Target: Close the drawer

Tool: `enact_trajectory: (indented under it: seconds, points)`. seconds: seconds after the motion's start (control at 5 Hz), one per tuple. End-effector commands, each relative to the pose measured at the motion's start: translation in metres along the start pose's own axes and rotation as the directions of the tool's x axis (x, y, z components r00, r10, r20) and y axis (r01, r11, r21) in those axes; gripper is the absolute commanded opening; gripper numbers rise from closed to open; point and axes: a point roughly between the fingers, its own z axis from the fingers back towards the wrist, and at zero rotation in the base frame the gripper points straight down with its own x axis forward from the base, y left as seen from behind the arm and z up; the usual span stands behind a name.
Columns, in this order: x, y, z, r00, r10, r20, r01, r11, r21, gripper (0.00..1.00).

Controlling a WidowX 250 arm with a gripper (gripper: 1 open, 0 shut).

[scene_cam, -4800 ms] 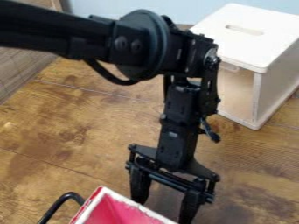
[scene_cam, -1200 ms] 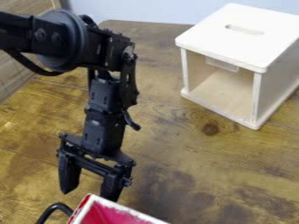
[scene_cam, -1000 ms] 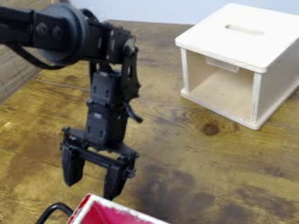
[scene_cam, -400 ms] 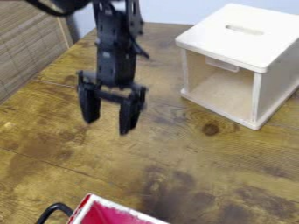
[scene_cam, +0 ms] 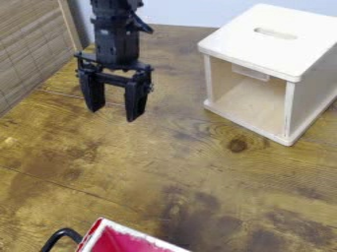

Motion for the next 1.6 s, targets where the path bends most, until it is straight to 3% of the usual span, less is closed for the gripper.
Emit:
enact_trajectory:
  seconds: [0.0,0.2,0.4,0.6,0.8,1.0,1.2,1.4]
  points:
    - [0.002,-0.015,0.038,0.993,0.023,0.113,-0.022,1.000,-0.007,1.00]
    - [0.001,-0.033,0.047,0.988,0.026,0.150,-0.026,1.000,-0.004,1.00]
    - [-0.001,-0.021,0.044,0.979,-0.064,0.195,0.061,0.998,0.023,1.00]
    - [0.000,0.001,0.037,0.969,-0.099,0.228,0.090,0.995,0.048,1.00]
    - [-0.019,-0.003,0.047,0.954,-0.078,0.288,0.058,0.995,0.077,1.00]
    - [-0.022,-0.029,0.044,0.945,-0.075,0.318,0.046,0.994,0.096,1.00]
    - [-0.023,-0.042,0.052,0.938,-0.058,0.341,0.024,0.995,0.102,1.00]
    - [-0.017,-0.023,0.039,0.938,-0.061,0.343,0.024,0.994,0.110,1.00]
